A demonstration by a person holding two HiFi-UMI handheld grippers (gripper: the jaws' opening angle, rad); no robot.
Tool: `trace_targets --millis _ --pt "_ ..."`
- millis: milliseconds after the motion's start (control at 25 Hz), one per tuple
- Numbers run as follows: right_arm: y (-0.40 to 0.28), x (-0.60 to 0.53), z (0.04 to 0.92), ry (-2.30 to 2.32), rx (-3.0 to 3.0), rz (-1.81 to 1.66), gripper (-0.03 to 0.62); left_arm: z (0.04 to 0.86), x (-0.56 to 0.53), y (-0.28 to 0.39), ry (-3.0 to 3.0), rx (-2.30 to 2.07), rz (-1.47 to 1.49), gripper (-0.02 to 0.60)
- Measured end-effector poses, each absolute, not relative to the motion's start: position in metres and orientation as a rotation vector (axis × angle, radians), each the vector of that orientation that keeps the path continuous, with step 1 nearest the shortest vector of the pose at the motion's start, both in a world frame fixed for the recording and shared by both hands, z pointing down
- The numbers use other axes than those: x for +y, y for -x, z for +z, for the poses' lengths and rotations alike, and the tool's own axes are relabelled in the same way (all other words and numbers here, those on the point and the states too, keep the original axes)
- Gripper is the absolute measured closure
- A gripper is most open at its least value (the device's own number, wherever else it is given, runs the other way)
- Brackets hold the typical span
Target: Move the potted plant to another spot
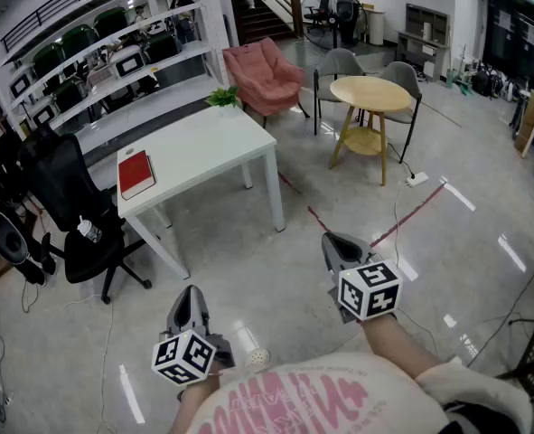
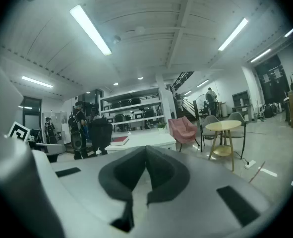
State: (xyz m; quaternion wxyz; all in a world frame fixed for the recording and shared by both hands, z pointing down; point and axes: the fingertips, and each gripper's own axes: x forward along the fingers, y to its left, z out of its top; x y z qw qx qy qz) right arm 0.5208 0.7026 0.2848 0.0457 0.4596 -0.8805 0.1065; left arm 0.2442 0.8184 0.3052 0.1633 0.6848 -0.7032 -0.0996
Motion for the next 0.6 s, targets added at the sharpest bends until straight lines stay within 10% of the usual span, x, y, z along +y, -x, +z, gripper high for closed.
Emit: trace_targets --millis 600 --pt "-0.529 0.688 0.293 -1.371 -2.677 0.373 0.588 0.302 0.812 -0.256 -1.957 -2.008 -0.288 0.578"
